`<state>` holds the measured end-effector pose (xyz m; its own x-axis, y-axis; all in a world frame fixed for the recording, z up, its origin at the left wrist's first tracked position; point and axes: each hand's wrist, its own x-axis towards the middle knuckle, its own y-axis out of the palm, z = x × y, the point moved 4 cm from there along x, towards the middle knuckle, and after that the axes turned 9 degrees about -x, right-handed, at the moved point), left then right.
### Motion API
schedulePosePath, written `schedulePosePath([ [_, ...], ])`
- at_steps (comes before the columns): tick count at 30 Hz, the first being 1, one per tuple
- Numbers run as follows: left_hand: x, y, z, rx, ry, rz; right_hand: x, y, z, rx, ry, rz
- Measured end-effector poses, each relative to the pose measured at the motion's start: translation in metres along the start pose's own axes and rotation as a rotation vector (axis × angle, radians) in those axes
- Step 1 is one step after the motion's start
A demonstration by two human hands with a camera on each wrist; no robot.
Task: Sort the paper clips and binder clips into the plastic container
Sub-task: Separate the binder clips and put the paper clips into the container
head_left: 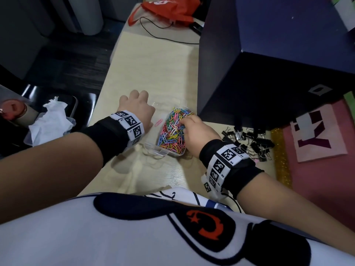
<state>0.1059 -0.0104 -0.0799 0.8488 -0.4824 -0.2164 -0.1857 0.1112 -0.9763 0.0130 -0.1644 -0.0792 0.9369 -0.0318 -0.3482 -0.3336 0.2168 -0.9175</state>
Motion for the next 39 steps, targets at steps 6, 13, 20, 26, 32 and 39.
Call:
schedulePosePath([
  [6,0.001,0.013,0.0,-0.029,-0.048,0.058,-0.006,0.003,-0.006,0.031,0.009,-0.046],
  [13,-0.001,0.006,-0.01,-0.083,0.03,-0.102,-0.01,-0.006,-0.004,0.006,0.096,-0.128],
  [20,0.002,0.003,-0.027,-0.033,0.064,0.019,0.0,-0.002,0.004,-0.032,-0.003,0.007],
  [26,0.002,0.011,-0.029,-0.008,0.051,0.08,0.008,-0.005,-0.007,0.0,0.067,-0.005],
  [32,0.003,0.002,-0.022,-0.046,0.027,0.058,0.002,0.002,-0.009,0.029,0.031,-0.021],
  [39,-0.001,-0.026,-0.028,-0.412,0.164,-0.016,-0.014,-0.004,-0.01,0.069,0.137,-0.201],
])
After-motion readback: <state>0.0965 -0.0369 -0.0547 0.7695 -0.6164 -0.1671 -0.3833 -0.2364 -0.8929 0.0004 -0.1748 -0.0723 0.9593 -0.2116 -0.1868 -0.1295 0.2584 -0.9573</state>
